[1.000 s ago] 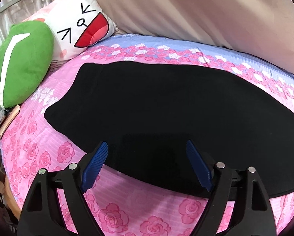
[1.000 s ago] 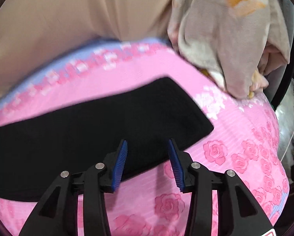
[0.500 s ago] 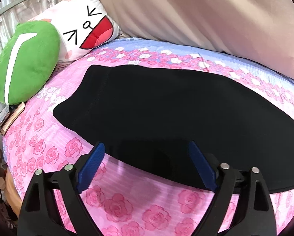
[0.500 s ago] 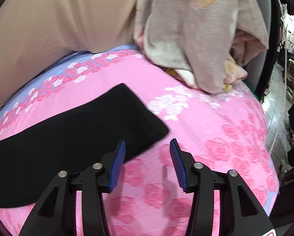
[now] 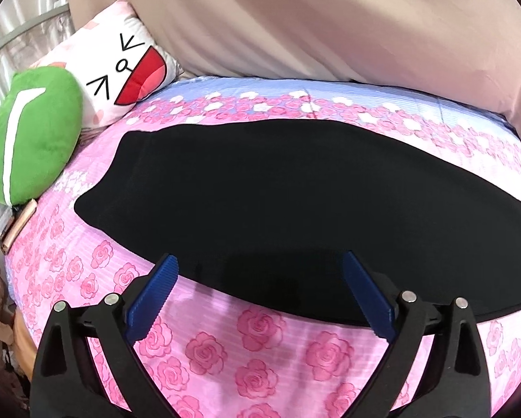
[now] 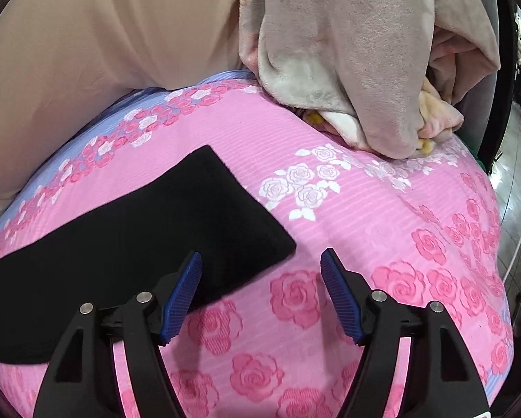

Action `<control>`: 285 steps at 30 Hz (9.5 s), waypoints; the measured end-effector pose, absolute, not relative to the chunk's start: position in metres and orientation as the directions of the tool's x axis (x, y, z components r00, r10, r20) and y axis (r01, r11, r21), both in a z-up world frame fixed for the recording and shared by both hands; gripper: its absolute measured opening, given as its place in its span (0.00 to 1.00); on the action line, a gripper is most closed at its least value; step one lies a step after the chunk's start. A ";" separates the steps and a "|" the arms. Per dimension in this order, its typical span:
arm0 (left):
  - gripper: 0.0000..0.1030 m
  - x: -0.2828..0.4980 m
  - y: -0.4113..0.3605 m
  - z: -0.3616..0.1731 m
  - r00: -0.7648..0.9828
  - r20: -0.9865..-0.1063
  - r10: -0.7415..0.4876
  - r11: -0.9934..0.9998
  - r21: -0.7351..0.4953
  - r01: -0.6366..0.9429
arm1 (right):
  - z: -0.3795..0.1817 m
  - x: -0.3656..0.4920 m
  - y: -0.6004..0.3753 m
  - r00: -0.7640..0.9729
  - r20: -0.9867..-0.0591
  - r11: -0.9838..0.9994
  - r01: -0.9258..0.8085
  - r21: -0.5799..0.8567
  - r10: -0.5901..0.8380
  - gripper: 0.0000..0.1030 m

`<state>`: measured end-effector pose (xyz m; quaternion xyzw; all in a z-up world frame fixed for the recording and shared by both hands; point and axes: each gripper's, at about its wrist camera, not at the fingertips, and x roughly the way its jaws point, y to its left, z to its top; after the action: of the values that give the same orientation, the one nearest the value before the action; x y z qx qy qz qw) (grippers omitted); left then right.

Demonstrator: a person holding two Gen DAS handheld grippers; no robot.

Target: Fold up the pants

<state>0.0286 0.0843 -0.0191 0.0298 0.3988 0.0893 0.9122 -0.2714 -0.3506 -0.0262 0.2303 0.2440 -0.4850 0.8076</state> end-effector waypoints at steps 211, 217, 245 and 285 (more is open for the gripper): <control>0.92 0.019 0.055 -0.010 0.628 -0.777 0.042 0.999 0.050 -0.004 | -0.036 -0.120 -0.217 0.774 -0.592 0.772 0.512 0.376 -0.225 0.36; 0.92 0.023 0.049 -0.007 0.600 -0.799 -0.044 0.999 -0.042 0.016 | -0.034 -0.107 -0.216 0.775 -0.594 0.796 0.493 0.352 -0.217 0.46; 0.85 0.029 0.024 -0.026 0.470 -0.815 -0.338 0.941 -0.279 0.192 | -0.043 -0.136 -0.196 0.751 -0.608 0.785 0.530 0.321 -0.259 0.32; 0.90 -0.026 0.072 0.026 0.695 -0.718 -0.030 0.999 0.011 0.054 | 0.006 -0.058 -0.130 0.785 -0.579 0.907 0.383 0.177 -0.219 0.16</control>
<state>-0.0265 0.0715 0.0263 0.0154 0.3899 -0.0226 0.9205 -0.0585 -0.1298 0.0057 0.1440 0.2851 -0.1613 0.9338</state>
